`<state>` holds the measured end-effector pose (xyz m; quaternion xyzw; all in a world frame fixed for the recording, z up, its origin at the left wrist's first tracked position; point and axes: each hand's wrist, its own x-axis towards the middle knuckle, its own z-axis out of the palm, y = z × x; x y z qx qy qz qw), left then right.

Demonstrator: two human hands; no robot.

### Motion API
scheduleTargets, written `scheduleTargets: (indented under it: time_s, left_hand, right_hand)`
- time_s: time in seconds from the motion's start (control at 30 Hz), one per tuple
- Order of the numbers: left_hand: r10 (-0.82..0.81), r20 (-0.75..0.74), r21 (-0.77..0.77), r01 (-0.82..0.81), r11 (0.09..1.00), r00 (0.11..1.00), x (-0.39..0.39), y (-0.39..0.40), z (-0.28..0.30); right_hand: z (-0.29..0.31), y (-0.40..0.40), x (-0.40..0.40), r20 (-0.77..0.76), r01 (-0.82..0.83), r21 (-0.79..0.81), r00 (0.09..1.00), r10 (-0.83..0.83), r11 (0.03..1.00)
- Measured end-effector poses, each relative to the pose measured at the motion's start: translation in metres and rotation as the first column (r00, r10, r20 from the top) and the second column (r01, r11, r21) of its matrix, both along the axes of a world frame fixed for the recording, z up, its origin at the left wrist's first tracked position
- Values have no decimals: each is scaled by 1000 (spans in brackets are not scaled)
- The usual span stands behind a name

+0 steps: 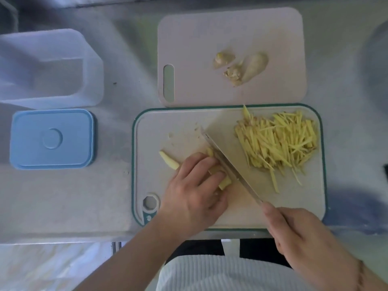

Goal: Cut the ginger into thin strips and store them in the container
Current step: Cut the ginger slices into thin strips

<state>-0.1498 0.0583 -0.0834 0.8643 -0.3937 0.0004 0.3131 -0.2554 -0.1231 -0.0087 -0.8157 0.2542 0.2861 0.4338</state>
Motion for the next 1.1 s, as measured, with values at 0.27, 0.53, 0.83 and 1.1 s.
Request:
scheduleTargets:
  time_s: [0.27, 0.53, 0.83, 1.1]
  left_hand:
    - [-72, -5, -3, 72, 997, 997, 9, 8, -2]
    - [-94, 37, 18, 94, 995, 995, 13, 7, 2]
    - [-78, 97, 28, 75, 997, 992, 14, 2, 1]
    - [-53, 84, 35, 51, 998, 995, 13, 0, 1]
  right_hand:
    - [-4, 16, -4, -3, 66, 30, 998, -66, 997]
    - [3, 23, -9, 53, 83, -58, 995, -80, 995]
    - [14, 30, -13, 117, 182, -131, 979, -167, 975]
    - [6, 40, -15, 223, 142, -184, 970, -99, 973]
